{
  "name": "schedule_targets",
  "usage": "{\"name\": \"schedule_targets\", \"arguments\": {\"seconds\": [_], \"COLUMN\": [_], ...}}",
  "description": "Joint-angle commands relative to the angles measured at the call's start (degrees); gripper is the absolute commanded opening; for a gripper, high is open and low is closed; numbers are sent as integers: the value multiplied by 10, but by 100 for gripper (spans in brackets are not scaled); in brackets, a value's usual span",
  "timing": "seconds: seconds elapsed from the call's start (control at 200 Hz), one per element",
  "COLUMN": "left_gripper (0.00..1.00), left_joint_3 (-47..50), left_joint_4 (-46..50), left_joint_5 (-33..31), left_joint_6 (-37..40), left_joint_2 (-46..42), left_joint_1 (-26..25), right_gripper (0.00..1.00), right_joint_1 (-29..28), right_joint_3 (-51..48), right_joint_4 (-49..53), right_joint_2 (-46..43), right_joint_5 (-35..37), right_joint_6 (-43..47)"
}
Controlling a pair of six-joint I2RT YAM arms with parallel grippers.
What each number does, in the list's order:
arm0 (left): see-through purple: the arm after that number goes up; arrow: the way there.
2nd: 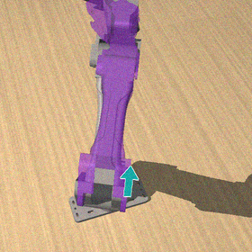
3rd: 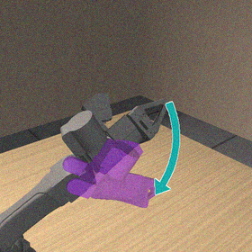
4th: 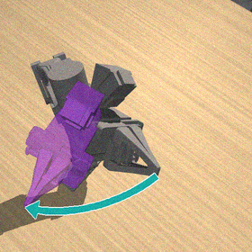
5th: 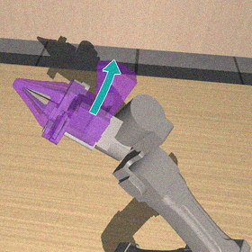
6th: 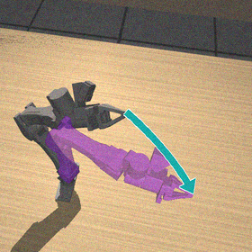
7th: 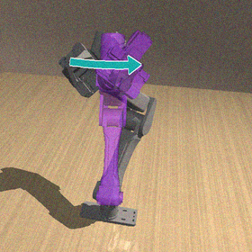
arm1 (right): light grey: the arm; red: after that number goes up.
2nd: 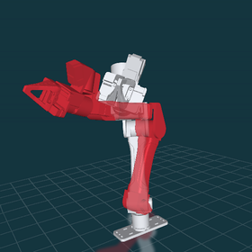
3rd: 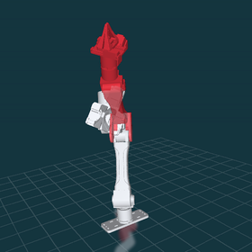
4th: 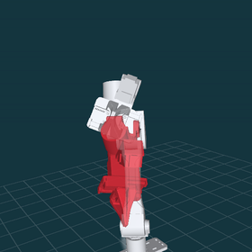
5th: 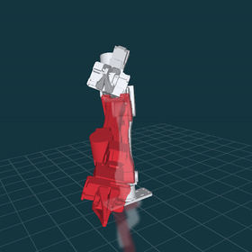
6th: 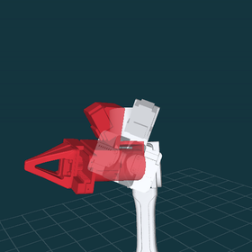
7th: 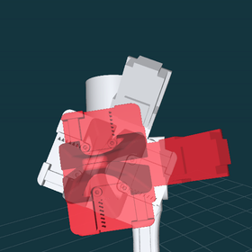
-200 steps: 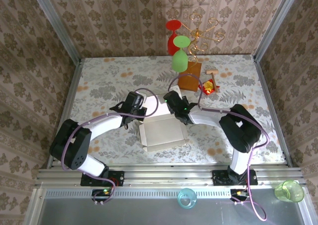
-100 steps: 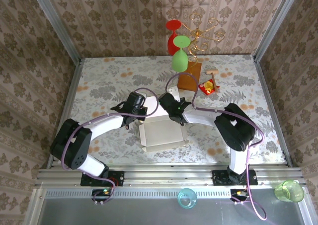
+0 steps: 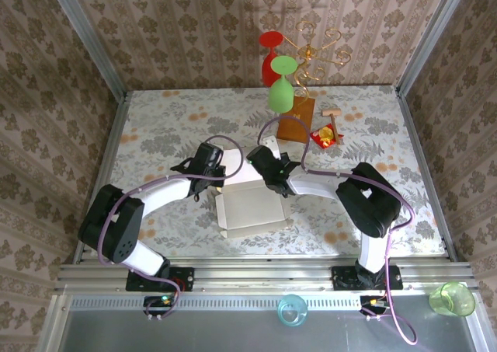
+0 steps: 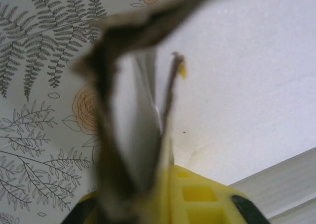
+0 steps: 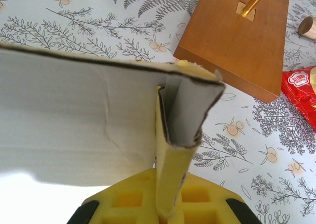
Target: Fold the paper box
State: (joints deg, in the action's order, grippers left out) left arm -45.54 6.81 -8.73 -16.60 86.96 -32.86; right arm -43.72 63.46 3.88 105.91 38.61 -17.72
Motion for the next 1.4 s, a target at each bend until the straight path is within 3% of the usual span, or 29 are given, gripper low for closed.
{"name": "schedule_targets", "arguments": {"seconds": [0.0, 0.295, 0.685, 0.9, 1.035, 1.12, 1.255, 1.395], "left_gripper": [0, 0, 0, 0, 30, 42, 53, 56], "left_joint_3": [-12, -52, -58, -57, -65, -67, -58, -50], "left_joint_4": [42, 101, 96, 95, 118, 128, 134, 137], "left_joint_5": [-34, -119, -104, -93, -80, -52, 2, 44], "left_joint_6": [3, -36, -49, -53, -81, -111, -165, -216], "left_joint_2": [16, 48, 48, 31, -10, -38, -81, -127], "left_joint_1": [12, -19, -26, -26, -26, -25, -25, -23], "right_gripper": [0, 0, 0, 0, 0, 0, 0, 0], "right_joint_1": [2, 2, -9, -15, -14, -14, -15, -15], "right_joint_3": [-6, 30, 98, 51, -6, -35, -75, -93], "right_joint_4": [40, 106, 216, 133, 38, -13, -93, -144], "right_joint_2": [4, 26, 66, 43, 16, 3, -9, -9], "right_joint_5": [14, 46, 96, 74, 58, 56, 59, 50], "right_joint_6": [6, -35, -91, -52, -7, 2, 7, 13]}}
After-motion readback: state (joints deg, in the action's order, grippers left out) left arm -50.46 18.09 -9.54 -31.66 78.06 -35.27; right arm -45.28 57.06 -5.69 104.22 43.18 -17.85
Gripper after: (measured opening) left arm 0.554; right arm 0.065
